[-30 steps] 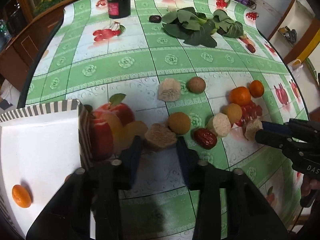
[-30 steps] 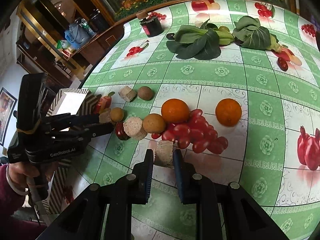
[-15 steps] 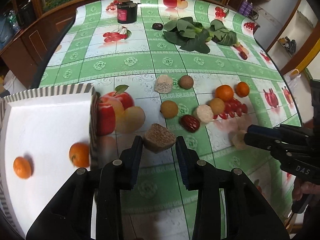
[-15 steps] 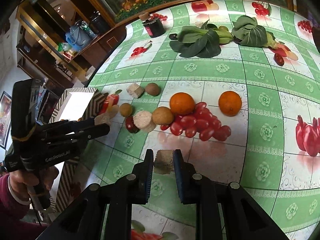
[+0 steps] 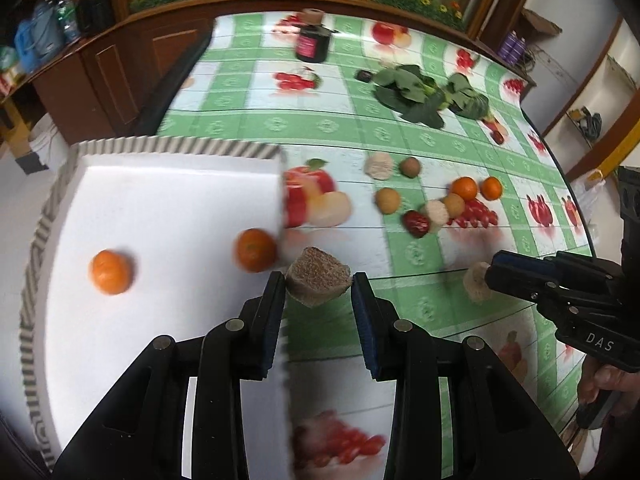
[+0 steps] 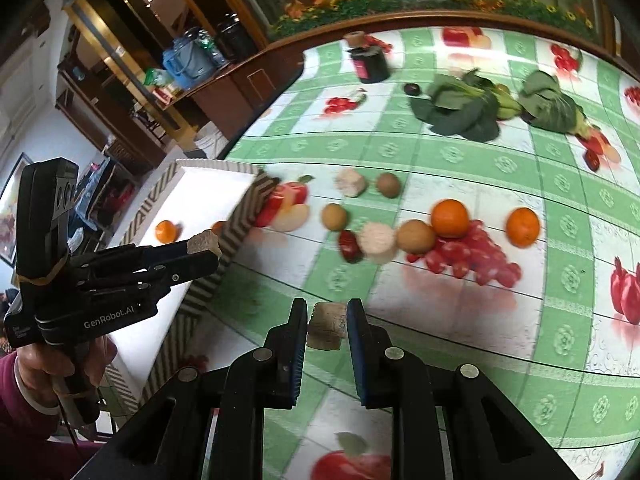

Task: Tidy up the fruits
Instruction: 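Carry both cubes into the white tray and release them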

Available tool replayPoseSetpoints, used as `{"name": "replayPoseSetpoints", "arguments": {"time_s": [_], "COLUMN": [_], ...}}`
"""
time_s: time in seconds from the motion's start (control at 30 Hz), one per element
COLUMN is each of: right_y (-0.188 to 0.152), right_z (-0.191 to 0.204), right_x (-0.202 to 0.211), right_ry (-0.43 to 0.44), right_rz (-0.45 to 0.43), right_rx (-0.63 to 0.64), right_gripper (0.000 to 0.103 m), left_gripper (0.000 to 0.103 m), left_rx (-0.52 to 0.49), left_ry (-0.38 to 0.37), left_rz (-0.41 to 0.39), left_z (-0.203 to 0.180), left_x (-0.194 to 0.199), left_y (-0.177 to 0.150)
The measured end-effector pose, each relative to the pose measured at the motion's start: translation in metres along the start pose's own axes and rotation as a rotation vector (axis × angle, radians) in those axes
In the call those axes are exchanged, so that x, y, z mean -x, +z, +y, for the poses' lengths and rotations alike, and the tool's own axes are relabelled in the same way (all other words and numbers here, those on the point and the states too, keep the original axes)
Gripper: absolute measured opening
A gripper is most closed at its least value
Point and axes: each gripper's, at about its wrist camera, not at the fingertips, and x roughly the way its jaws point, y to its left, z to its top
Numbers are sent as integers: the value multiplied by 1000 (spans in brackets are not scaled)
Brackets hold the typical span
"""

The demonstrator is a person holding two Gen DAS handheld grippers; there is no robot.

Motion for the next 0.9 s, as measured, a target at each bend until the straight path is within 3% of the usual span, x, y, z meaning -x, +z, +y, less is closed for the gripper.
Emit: {"name": "replayPoseSetpoints", "arguments": {"time_s": [0.43,0.9], "right_y": [12,53], "right_z": [42,122], "right_x": [-3,-54], "right_ry": [44,175], "right_rz": [-22,7], "right_rx": [39,159], "right_gripper": [20,19], "left_gripper": [34,34], "left_rx": [96,150], "left_ry": [52,106], "left_rz": [-5,15], "left_z": [60,113], "left_x": [19,24], "left_y": [-20,-39]}}
